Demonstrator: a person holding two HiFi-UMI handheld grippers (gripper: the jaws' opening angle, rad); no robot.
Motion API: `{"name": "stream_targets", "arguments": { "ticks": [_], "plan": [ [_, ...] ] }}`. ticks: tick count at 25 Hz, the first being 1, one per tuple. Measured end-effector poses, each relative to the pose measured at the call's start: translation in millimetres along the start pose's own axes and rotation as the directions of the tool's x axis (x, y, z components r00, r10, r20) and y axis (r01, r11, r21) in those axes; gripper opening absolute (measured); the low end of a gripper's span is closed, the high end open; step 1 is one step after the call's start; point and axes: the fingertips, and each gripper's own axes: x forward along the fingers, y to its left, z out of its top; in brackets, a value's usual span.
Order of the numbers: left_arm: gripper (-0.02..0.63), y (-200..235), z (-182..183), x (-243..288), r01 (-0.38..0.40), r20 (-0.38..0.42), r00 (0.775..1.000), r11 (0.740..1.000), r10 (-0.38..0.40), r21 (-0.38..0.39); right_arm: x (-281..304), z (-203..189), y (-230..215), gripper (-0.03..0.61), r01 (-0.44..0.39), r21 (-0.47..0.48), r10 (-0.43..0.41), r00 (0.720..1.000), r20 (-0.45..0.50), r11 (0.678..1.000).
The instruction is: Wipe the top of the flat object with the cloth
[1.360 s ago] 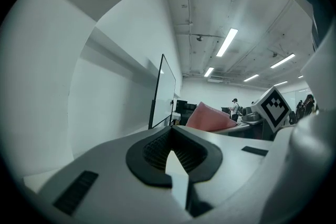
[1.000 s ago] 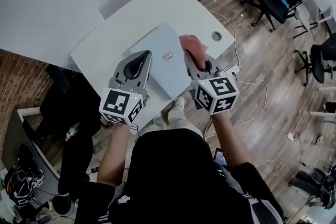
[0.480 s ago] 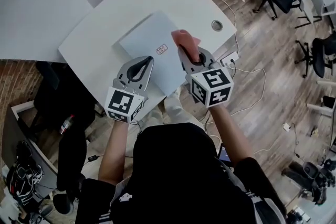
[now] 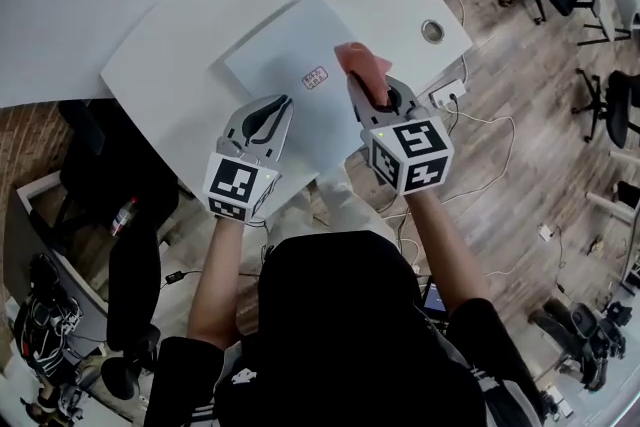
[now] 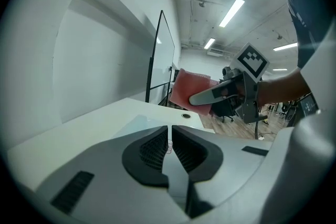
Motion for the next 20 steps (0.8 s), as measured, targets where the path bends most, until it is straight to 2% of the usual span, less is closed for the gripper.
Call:
{"name": "stream_targets", "arguments": {
  "ticks": [3, 5, 7, 14, 17, 20],
  "plan": [
    [0.033, 4, -12, 9, 0.013, -0.025, 1.000, 1.000, -0.012, 0.022, 11, -8, -2, 0.046, -0.008, -0.004, 0.008, 1.000, -0.012, 1.000],
    [0.108, 4, -21, 17, 0.033, -0.037, 0.999, 0.999, -0.033, 0.020, 16, -16, -3, 0.046, -0.011, -0.003, 0.011, 1.000, -0.020, 1.000],
    [0.137, 3, -29, 24, 0.046, -0.054, 0.998, 0.998, -0.045, 0.030, 18, -25, -6, 0.046, -0.009, 0.005, 0.009, 1.000, -0.029, 1.000],
    [0.226, -1, -53, 45, 0.063, -0.135, 0.990, 0.987, -0.043, 0.145, 18, -49, -20, 0.046, 0.012, 0.050, -0.010, 0.998, -0.056, 0.999],
    [0.287, 0, -64, 55, 0.074, -0.171, 0.984, 0.984, -0.046, 0.163, 16, -57, -22, 0.046, 0.012, 0.055, -0.008, 0.998, -0.070, 0.998],
    [0.304, -1, -77, 62, 0.083, -0.211, 0.976, 0.984, -0.048, 0.156, 15, -64, -25, 0.046, 0.011, 0.062, -0.006, 0.997, -0.081, 0.998]
  ]
}}
